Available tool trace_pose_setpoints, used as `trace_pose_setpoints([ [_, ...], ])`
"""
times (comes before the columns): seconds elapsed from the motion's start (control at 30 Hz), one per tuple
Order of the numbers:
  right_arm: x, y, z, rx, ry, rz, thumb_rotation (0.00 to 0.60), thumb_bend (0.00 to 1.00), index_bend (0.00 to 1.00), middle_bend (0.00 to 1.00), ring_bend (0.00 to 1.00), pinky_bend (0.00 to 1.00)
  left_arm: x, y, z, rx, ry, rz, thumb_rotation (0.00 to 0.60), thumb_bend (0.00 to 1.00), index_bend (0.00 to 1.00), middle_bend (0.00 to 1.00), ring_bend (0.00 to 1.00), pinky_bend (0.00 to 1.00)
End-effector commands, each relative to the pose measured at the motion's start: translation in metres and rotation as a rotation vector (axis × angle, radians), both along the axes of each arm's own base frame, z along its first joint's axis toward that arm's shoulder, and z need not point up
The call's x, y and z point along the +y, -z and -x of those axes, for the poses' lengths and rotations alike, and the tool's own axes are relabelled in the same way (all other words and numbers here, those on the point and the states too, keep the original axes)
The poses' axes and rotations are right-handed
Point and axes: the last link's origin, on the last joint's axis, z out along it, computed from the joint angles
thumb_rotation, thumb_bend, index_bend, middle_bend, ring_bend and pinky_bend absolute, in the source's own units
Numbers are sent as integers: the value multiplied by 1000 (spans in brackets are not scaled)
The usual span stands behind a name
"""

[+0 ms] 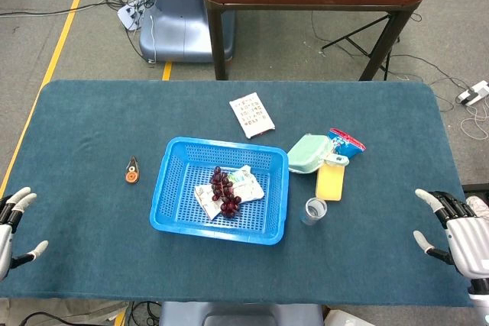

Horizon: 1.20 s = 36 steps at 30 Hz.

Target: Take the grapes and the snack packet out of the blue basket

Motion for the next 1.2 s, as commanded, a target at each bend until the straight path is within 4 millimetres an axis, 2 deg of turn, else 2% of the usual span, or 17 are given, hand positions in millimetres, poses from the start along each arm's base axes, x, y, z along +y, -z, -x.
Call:
trace_pose_setpoints([
  [0.03, 0, 0, 0, 1, -1, 1, 600, 256, 181, 224, 161, 256, 0, 0, 0, 0, 0, 0, 600, 149, 208, 143, 129, 111],
  [0.4, -3, -1, -5, -1, -28, 0, 600, 256, 182, 224, 161, 256, 0, 0, 2, 2, -8, 7, 600, 149, 208, 143, 129, 111],
  [0.6, -17, 2, -20, 17, -98, -51, 600, 256, 182, 224, 161, 256, -1, -2, 3, 1, -12, 1, 600, 149, 208, 143, 129, 111],
  [0.93, -79, 23, -93, 53, -359, -240, 600, 256, 182, 224, 161, 256, -7, -3, 5, -1, -22, 1, 600, 149, 208, 143, 129, 111],
  [1.1, -109, 47, -138, 61, -469, -355, 600, 242, 182, 224, 161, 256, -9, -3, 6, 1, -24, 2, 600, 149, 208, 143, 129, 111],
  [1.2, -127, 65, -162, 85, -513, -417, 600, 186, 182, 224, 161, 256, -11, -2, 7, 3, -29, 6, 600, 149, 209, 143, 129, 111],
])
